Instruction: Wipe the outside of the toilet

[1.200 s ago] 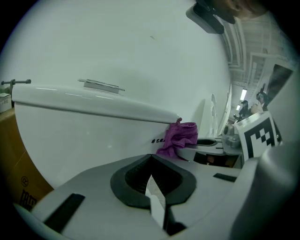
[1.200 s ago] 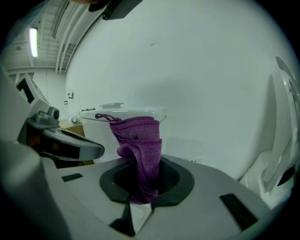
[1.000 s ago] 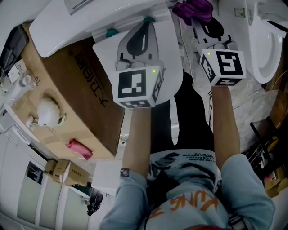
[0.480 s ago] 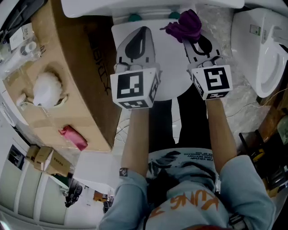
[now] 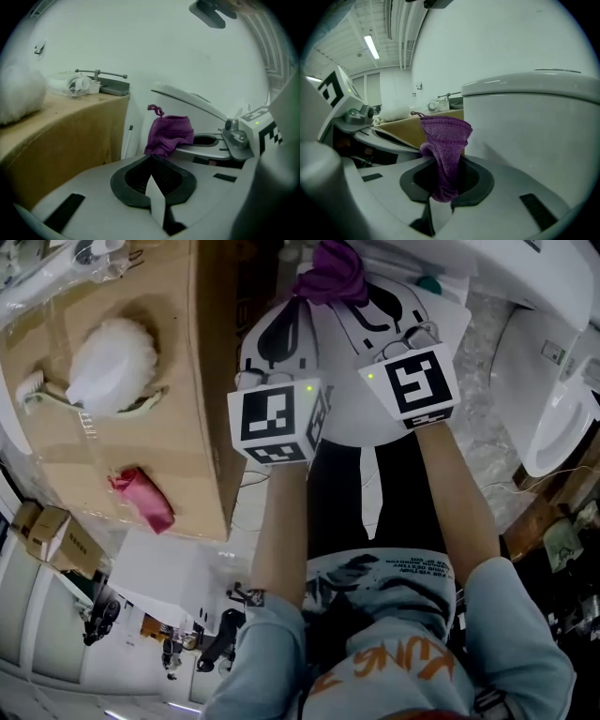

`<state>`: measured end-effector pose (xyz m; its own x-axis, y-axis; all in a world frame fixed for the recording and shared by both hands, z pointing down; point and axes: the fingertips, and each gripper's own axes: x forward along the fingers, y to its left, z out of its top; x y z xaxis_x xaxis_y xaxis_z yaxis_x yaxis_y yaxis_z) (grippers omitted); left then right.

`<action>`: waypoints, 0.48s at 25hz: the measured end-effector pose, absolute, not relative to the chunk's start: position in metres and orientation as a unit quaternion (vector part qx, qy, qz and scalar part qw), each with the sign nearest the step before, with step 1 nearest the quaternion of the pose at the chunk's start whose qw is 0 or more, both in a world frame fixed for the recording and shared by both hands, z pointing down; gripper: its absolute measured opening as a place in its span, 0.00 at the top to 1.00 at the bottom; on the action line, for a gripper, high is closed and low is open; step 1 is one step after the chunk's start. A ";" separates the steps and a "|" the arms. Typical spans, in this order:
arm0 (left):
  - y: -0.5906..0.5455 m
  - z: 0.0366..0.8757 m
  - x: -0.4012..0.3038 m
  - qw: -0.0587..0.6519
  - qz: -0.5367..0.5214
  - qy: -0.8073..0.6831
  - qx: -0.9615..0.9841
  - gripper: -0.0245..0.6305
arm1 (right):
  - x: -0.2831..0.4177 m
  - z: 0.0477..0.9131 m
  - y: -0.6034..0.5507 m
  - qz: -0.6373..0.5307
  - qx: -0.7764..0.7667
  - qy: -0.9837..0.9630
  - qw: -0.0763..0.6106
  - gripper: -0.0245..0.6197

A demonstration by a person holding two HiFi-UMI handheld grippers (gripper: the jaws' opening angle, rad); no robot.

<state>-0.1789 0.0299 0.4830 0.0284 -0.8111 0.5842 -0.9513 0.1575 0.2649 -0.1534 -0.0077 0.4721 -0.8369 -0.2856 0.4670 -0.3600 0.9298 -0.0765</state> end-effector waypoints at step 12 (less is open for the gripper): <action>0.015 0.497 -0.212 0.331 0.099 -0.693 0.633 0.93 | -0.211 0.499 -0.040 0.055 0.161 -0.952 0.253 0.85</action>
